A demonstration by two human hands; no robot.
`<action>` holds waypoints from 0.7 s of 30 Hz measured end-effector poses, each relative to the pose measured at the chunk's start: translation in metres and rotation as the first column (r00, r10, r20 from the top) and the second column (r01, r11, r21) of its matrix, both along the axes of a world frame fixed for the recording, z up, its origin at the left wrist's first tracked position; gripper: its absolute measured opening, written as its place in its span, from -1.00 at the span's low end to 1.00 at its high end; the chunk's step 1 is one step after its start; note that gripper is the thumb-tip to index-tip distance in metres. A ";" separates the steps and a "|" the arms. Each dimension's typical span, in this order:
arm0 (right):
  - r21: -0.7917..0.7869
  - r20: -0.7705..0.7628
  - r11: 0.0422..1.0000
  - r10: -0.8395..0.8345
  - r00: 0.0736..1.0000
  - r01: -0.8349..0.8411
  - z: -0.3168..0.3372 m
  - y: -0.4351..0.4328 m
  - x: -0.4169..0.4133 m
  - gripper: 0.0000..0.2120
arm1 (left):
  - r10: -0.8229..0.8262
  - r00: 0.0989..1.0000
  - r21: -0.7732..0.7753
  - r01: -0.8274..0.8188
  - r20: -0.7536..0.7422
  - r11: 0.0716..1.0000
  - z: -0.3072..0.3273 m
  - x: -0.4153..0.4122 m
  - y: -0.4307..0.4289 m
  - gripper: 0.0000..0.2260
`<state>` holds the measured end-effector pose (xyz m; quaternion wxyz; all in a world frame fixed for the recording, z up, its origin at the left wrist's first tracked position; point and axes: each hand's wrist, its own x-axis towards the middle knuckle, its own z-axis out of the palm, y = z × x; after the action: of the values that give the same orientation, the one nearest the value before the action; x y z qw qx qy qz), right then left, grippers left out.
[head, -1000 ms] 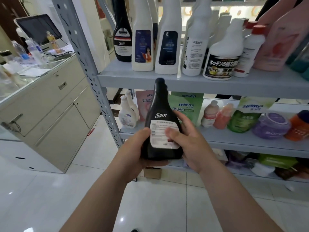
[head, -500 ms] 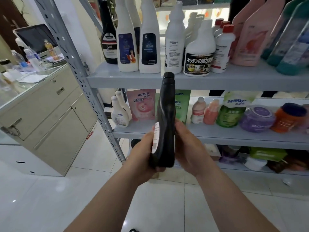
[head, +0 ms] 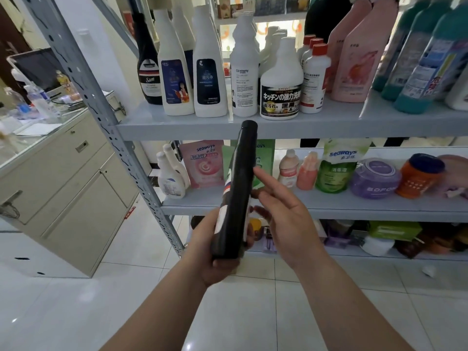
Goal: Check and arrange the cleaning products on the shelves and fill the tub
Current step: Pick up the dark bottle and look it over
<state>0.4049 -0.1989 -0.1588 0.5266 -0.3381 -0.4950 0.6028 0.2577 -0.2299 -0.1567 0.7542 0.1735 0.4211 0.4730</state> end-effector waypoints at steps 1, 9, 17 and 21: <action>0.015 0.032 1.000 -0.011 0.999 0.011 0.001 -0.001 0.000 -0.56 | -0.048 0.993 -0.012 0.049 0.104 0.999 -0.003 0.000 0.000 -0.70; 0.021 0.053 1.000 0.009 0.999 -0.010 -0.001 0.004 0.006 -0.65 | 0.029 0.999 -0.017 -0.029 0.014 0.999 -0.007 0.005 0.005 -0.73; -0.453 -0.131 0.890 -0.119 0.984 0.047 -0.022 0.032 -0.008 -0.54 | 0.196 0.862 0.340 -0.029 -0.467 0.940 0.023 0.018 -0.013 -0.69; -0.537 -0.451 0.805 -0.022 0.892 -0.252 -0.028 0.035 -0.004 -0.46 | 0.217 0.706 0.531 0.259 -0.674 0.807 0.031 0.025 -0.033 -0.66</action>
<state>0.4012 -0.1644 -0.1873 0.4561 -0.3076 -0.1761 0.8163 0.2826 -0.2628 -0.1259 0.4464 0.5716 0.5061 0.4667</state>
